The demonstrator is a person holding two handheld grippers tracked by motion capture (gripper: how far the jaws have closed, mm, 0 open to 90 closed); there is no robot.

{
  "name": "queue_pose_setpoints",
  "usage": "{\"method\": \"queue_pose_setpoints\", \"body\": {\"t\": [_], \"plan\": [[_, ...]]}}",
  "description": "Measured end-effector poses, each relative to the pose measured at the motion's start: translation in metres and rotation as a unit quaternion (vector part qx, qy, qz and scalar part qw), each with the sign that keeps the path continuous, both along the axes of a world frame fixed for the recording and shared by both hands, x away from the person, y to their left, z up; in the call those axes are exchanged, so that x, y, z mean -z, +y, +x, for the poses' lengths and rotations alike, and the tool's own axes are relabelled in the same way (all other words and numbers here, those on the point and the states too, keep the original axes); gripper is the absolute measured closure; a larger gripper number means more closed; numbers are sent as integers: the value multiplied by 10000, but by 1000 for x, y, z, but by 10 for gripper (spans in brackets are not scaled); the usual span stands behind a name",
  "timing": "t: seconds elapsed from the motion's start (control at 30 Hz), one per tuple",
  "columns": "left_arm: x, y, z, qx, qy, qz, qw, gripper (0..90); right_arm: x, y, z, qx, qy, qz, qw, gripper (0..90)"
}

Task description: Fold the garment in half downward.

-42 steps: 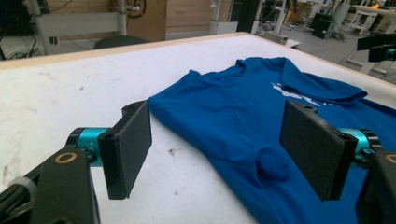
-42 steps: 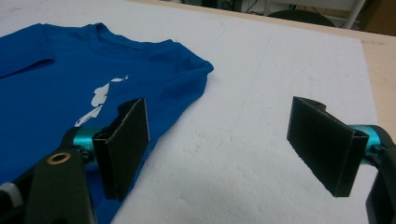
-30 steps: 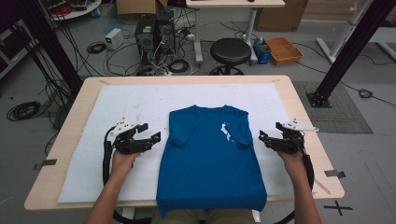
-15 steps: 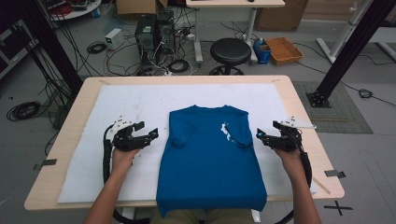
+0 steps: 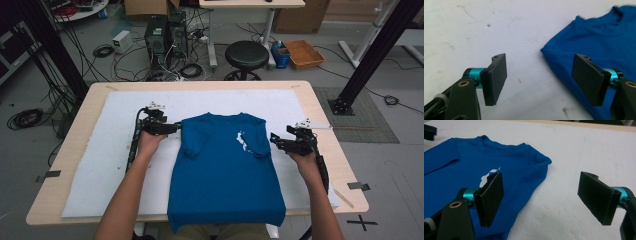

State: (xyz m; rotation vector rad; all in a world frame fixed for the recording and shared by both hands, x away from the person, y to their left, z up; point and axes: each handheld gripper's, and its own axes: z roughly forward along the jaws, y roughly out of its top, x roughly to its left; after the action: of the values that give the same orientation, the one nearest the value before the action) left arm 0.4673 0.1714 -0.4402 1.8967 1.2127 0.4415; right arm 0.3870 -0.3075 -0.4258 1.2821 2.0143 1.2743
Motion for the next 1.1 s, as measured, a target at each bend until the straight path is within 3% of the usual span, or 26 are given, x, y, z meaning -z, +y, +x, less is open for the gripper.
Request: {"method": "queue_pose_setpoints", "body": {"t": [0.07,0.13,0.2,0.33,0.4,0.43,0.5,0.67,0.73,0.77,0.93,1.0,1.1], "plan": [[1,-3,5,10,17,53,10000,325,0,0,2,-11,13,-29,10000,207],[6,-13,16,45,-87,-150,9998,360,0,2,7,-79,198,-93,9997,207],[11,-17,22,130,-6,13,9999,399,1,3,8,-123,243,-99,9996,207],[11,-17,24,158,86,56,9998,431,-3,0,15,-75,281,-222,9993,207],[11,-19,23,185,70,164,9997,447,-3,0,12,-22,279,-239,9993,207],[10,-25,19,192,-6,487,9986,472,-3,1,10,-51,274,-280,9992,207],[9,-28,17,290,-35,524,9982,586,-4,3,8,-184,205,-376,9989,207],[9,-33,13,486,-58,519,9975,838,-7,6,19,-174,266,-561,9979,207],[9,-34,13,478,-75,581,9971,851,-6,8,23,-150,309,-628,9974,207],[8,-36,12,467,-90,667,9966,856,-4,11,35,-98,386,-857,9955,208],[10,-38,8,423,-232,728,9962,858,-4,17,57,72,511,-949,9942,218],[11,-42,5,409,-384,898,9944,855,-3,20,68,47,544,-1038,9931,271],[11,-43,4,407,-405,950,9938,851,-3,28,82,-31,575,-1053,9928,377]]}}
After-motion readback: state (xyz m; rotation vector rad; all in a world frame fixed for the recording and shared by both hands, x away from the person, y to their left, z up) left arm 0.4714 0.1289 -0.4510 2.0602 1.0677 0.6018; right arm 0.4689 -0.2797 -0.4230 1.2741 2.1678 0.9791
